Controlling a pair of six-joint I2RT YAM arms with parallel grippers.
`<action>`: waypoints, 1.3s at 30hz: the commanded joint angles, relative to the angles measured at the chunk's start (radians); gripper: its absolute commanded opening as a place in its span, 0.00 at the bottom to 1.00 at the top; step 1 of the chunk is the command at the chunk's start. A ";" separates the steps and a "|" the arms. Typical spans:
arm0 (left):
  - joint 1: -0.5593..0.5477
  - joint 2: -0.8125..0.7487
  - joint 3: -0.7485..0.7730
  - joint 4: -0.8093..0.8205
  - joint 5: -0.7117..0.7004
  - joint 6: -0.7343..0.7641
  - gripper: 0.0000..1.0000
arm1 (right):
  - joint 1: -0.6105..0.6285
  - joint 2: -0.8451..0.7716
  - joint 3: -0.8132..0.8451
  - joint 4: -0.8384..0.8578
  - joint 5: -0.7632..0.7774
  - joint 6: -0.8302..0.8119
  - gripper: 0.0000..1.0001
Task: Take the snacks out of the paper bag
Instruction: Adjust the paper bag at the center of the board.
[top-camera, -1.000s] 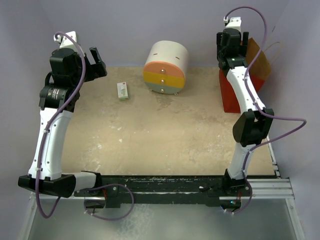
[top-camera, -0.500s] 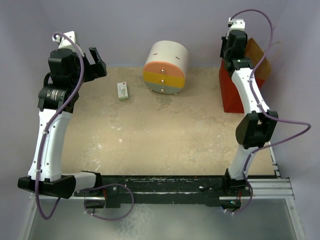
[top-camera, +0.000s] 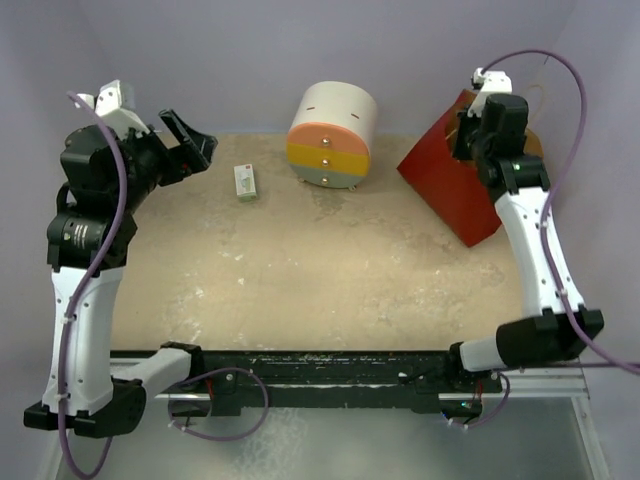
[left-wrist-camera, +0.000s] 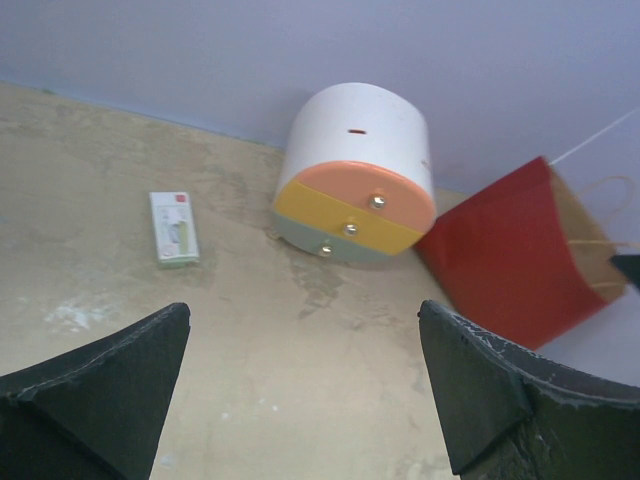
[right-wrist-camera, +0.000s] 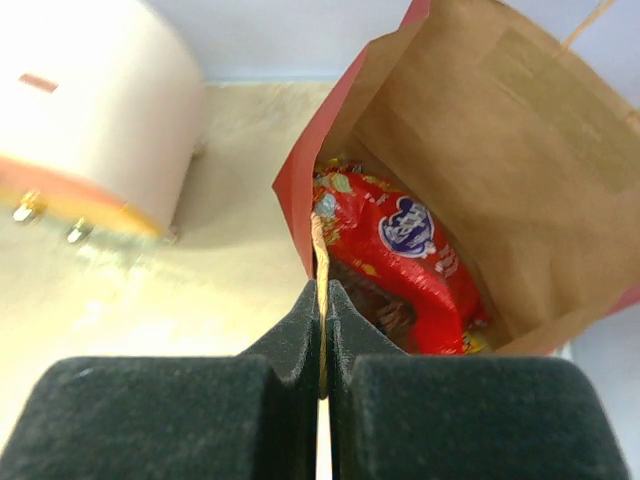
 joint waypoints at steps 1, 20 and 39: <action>0.004 -0.069 -0.022 -0.005 0.108 -0.143 0.99 | 0.072 -0.208 -0.066 -0.047 -0.156 0.089 0.00; 0.005 -0.326 -0.237 -0.128 0.301 -0.453 0.99 | 0.700 -0.139 -0.125 0.116 -0.359 0.451 0.00; 0.003 -0.326 -0.492 0.157 0.533 -0.640 0.99 | 0.705 -0.275 0.099 -0.355 0.156 0.268 0.99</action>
